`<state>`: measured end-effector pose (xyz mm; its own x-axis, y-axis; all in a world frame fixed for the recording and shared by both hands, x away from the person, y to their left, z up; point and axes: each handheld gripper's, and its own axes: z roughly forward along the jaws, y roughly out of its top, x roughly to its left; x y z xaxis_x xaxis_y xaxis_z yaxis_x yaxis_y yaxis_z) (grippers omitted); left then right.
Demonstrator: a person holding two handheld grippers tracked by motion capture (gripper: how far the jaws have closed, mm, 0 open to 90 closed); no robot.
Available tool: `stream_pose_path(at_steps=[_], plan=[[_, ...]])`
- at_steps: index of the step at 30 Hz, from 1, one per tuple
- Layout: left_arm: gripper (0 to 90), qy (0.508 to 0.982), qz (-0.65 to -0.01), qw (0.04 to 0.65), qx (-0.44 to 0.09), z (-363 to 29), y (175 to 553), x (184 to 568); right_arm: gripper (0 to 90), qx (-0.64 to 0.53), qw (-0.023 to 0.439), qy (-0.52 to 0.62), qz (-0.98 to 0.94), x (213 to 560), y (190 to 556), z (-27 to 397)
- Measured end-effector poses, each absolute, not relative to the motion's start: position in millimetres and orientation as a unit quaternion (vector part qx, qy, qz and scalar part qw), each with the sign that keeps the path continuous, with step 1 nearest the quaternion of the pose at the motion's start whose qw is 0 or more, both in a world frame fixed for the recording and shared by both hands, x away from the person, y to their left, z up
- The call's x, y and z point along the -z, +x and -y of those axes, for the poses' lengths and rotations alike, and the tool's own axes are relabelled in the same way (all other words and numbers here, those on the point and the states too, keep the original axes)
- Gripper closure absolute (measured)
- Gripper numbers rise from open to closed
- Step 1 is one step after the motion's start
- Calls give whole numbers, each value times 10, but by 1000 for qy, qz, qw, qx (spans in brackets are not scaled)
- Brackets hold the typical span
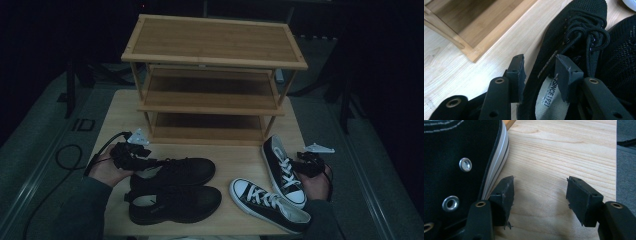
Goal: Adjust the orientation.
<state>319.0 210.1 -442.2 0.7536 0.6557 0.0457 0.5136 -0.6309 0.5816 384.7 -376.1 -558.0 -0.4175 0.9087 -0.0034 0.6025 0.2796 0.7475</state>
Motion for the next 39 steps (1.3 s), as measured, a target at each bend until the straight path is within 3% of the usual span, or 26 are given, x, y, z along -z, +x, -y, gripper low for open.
stream_pose_path(at_steps=[18,22,35,39], plan=[[717,922,-286,240,-100,-1852,3295,4495,393,-344,222,492,-768,5580,3847,3761],[859,926,-281,229,-102,-1801,3318,4517,392,-344,222,492,-768,5580,3847,3761],[878,902,-326,261,-108,-1914,3395,4400,393,-344,223,492,-768,5580,3847,3761],[879,880,-370,267,-135,-2003,3507,4318,392,-344,223,492,-768,5580,3847,3761]])
